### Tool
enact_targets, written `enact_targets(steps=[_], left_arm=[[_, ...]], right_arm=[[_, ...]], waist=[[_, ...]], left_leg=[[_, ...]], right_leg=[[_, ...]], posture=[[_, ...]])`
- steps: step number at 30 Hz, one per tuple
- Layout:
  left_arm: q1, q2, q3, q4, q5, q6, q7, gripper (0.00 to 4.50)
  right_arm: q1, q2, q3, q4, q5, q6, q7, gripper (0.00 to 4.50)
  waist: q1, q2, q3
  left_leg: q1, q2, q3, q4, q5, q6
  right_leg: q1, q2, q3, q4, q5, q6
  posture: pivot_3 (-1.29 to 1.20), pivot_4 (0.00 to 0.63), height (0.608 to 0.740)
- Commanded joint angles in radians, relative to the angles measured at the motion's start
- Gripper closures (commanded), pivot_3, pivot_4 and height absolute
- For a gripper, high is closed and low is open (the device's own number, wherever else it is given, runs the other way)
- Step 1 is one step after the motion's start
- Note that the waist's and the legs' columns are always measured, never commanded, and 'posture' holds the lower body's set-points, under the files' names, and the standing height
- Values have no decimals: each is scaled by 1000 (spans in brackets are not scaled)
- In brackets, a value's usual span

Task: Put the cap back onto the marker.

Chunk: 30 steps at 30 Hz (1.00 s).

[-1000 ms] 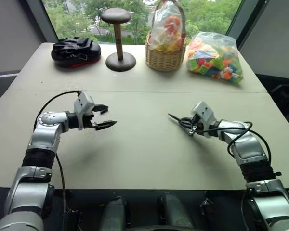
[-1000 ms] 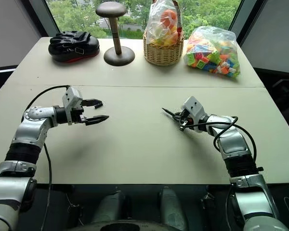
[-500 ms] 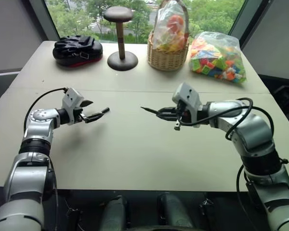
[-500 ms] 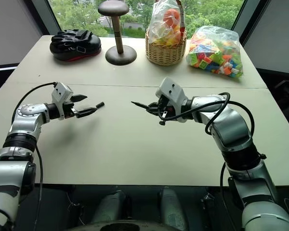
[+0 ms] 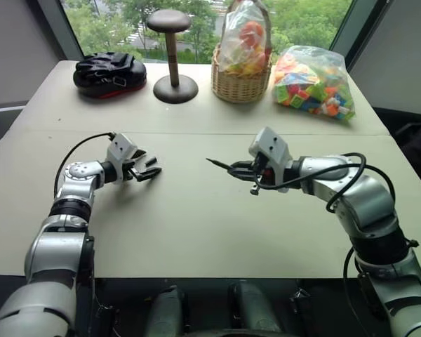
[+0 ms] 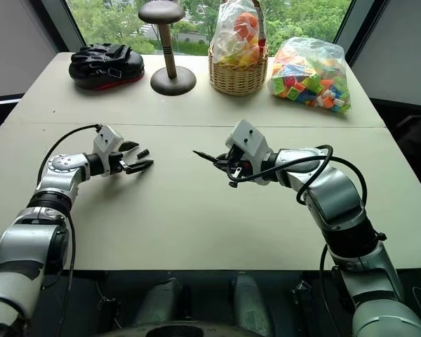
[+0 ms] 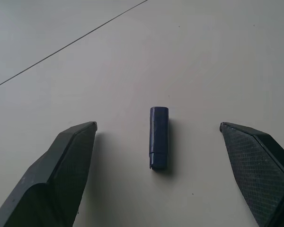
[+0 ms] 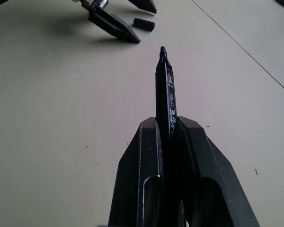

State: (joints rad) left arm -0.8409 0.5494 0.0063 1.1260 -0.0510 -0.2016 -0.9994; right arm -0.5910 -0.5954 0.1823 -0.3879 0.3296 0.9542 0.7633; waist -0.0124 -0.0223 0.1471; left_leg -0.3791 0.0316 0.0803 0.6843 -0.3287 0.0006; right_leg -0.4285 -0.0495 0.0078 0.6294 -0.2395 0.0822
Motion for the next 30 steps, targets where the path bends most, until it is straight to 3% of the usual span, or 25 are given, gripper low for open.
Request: enact_targets(steps=[1, 7, 10, 17, 26, 30], left_arm=[[-24, 0, -4, 28, 23, -9, 3, 130], [-27, -1, 7, 50, 21, 13, -27, 130], [-24, -3, 20, 52, 6, 52, -72, 922], [-11, 2, 21, 45, 5, 81, -103, 4462], [-40, 8, 36, 25, -2, 53, -99, 4462], [-96, -3, 18, -86, -31, 61, -226, 4462]], right_arm=[[-5, -9, -29, -31, 10, -21, -11, 4482], [-2, -9, -31, -30, 11, -29, -22, 4482], [-1, -7, -32, -29, 11, -33, -27, 4500], [1, -11, -35, -18, 13, -44, -33, 4500], [-2, -54, -34, 12, 1, -92, -3, 4500], [-45, -133, -19, 101, -35, -214, 88, 4500]], waist=[[0, 0, 0], [0, 0, 0], [0, 0, 0], [-1, 0, 0], [0, 0, 0], [2, -1, 0]], left_leg=[[0, 0, 0, 0, 0, 0], [1, 0, 0, 0, 0, 0], [1, 0, 0, 0, 0, 0], [1, 0, 0, 0, 0, 0], [2, 0, 0, 0, 0, 0], [1, 0, 0, 0, 0, 0]], right_leg=[[0, 0, 0, 0, 0, 0], [0, 0, 0, 0, 0, 0], [0, 0, 0, 0, 0, 0], [1, 0, 0, 0, 0, 0], [1, 0, 0, 0, 0, 0], [1, 0, 0, -1, 0, 0]], posture=[[0, 150, 740], [0, 150, 740], [0, 150, 740], [0, 150, 740], [0, 150, 740], [0, 150, 740]])
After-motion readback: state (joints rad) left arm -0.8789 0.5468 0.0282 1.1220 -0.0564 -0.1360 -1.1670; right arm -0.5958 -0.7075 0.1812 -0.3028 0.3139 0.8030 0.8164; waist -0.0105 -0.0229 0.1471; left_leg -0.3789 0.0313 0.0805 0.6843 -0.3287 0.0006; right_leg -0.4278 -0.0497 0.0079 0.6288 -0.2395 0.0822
